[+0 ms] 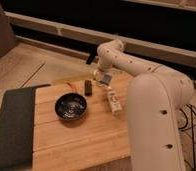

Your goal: Place the white sponge in the ceramic cup

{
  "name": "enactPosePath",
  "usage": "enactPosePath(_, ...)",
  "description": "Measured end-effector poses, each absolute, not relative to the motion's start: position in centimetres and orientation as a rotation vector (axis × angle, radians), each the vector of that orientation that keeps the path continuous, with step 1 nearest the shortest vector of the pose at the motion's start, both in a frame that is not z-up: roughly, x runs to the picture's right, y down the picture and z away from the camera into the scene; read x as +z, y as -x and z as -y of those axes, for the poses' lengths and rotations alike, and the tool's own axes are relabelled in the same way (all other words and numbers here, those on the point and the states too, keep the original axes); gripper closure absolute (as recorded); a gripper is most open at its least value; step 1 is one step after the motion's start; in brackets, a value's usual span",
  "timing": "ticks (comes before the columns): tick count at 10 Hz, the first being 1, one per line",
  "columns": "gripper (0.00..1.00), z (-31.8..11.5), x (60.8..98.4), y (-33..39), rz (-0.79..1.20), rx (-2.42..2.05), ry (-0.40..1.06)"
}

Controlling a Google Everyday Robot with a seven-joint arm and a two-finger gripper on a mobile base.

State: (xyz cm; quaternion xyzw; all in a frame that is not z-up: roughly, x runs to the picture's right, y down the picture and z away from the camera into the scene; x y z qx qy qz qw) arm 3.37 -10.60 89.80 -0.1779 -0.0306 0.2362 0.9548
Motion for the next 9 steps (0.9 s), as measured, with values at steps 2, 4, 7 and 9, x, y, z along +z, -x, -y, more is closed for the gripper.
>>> enactPosePath(2,1.0,11.4,89.4,-3.5,0.057,0.469,0.34)
enactPosePath(4,1.0,11.4,89.4,-3.5,0.057,0.47,0.34)
enactPosePath(7,1.0,12.7,89.8,-3.7,0.057,0.447,0.31)
enactPosePath(9,1.0,17.3,90.3,-2.2,0.104,0.372,0.203)
